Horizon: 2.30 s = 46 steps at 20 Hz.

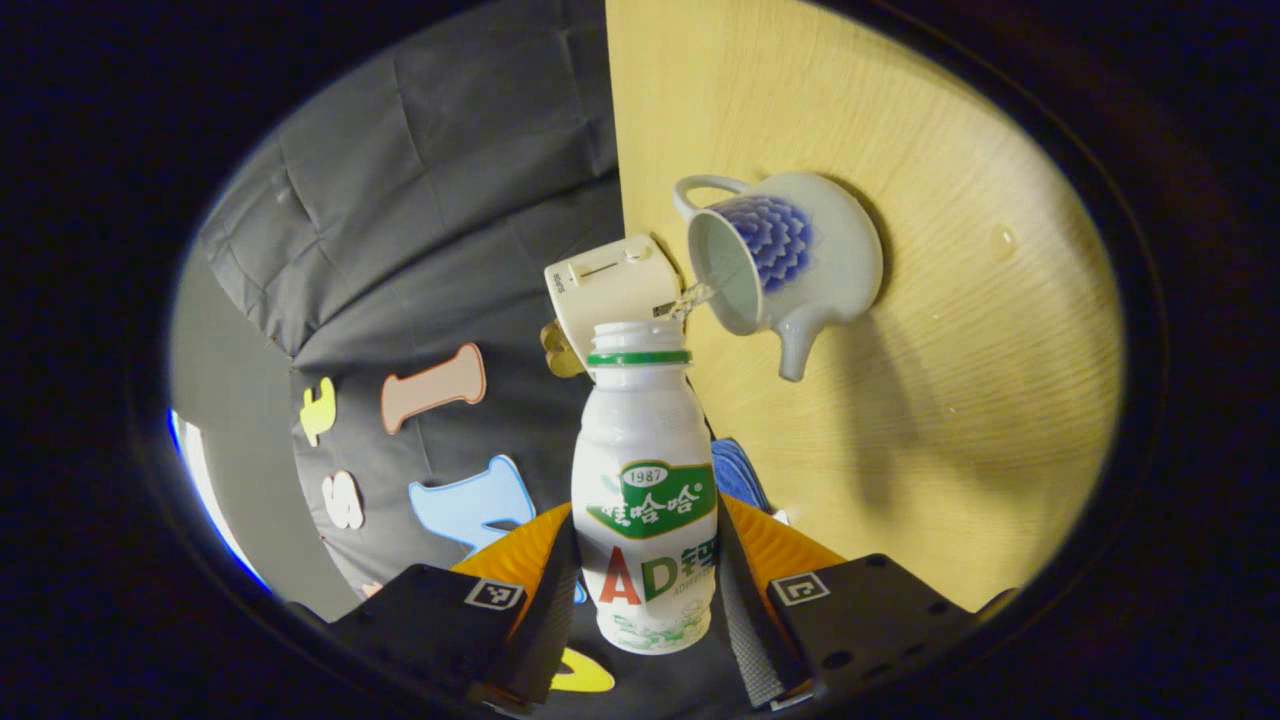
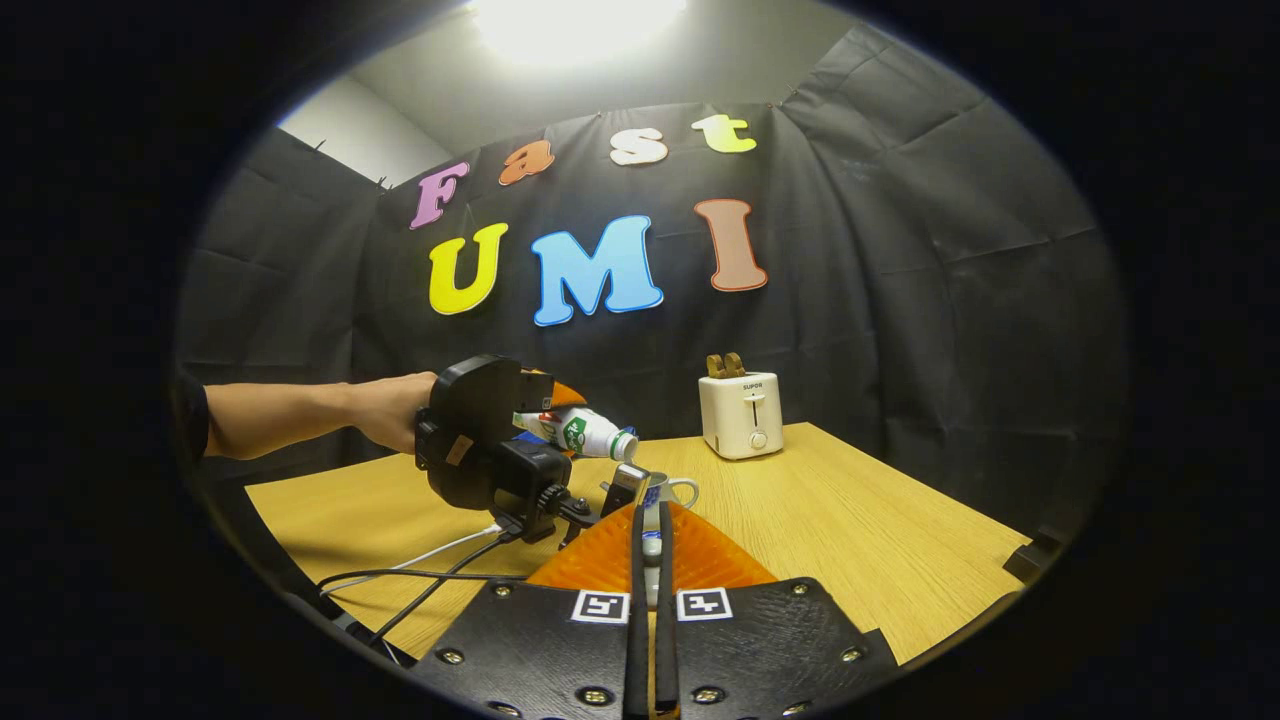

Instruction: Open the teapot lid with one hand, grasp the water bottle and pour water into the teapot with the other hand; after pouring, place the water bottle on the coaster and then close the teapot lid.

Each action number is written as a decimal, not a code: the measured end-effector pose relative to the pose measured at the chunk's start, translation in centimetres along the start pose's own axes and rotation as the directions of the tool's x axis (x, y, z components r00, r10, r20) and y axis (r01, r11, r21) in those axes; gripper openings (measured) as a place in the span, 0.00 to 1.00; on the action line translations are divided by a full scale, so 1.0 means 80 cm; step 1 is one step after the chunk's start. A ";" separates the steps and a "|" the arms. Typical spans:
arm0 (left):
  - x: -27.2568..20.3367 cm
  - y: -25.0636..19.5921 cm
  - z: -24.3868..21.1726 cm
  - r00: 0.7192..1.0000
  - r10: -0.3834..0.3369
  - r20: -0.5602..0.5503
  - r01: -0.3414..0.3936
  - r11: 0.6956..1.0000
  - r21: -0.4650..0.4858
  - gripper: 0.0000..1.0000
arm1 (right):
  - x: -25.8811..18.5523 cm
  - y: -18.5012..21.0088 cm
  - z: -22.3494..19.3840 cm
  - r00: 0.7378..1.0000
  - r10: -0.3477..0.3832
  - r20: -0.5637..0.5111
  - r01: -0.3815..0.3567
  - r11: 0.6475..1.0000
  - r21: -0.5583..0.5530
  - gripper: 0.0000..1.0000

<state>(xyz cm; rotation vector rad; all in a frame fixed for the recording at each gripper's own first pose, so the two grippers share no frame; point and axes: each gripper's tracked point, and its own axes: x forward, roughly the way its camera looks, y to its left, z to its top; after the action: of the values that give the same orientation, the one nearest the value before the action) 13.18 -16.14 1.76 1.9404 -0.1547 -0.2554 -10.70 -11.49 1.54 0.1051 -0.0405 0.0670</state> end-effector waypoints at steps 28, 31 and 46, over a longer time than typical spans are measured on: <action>-0.001 0.010 0.009 0.999 0.017 0.038 -0.024 0.978 0.207 0.75 | -0.005 -0.004 0.008 1.000 -0.004 0.021 0.004 1.000 0.007 0.03; -0.002 0.000 0.008 0.999 0.009 0.032 -0.016 0.980 0.197 0.78 | -0.002 -0.005 0.006 1.000 -0.002 0.015 0.002 1.000 0.010 0.03; -0.012 -0.052 -0.012 0.996 -0.015 0.083 0.043 0.938 -0.345 0.75 | -0.005 0.010 0.033 0.998 0.002 0.056 -0.001 1.000 -0.026 0.03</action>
<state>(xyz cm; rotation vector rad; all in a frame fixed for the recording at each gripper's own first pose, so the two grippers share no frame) 12.47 -13.50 -1.67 1.5832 -0.1241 -0.3551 -11.27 -10.97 4.23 0.0807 -0.0970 0.0652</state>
